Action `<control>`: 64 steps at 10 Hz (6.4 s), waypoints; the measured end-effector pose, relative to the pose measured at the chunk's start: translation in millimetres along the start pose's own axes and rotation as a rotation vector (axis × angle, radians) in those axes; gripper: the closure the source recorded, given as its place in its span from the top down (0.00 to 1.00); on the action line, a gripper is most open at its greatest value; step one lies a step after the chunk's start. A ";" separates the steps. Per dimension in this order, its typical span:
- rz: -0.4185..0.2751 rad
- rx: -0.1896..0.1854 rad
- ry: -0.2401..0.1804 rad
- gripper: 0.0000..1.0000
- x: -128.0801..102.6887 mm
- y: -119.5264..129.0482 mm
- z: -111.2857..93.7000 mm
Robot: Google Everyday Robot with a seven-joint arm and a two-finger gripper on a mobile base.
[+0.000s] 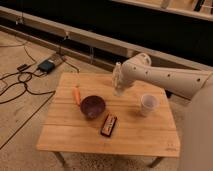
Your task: Place the eraser in the ceramic cup
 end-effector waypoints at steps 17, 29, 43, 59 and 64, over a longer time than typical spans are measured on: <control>-0.507 -0.070 -0.137 0.00 2.3 15.8 -39.6; -0.411 -0.122 -0.346 0.00 -14.8 -107.5 -21.5; -0.328 -0.071 -0.269 0.00 35.0 -155.2 -30.8; -0.329 -0.062 -0.213 0.73 41.6 -159.2 -16.8; -0.327 -0.059 -0.210 0.73 41.4 -159.2 -17.7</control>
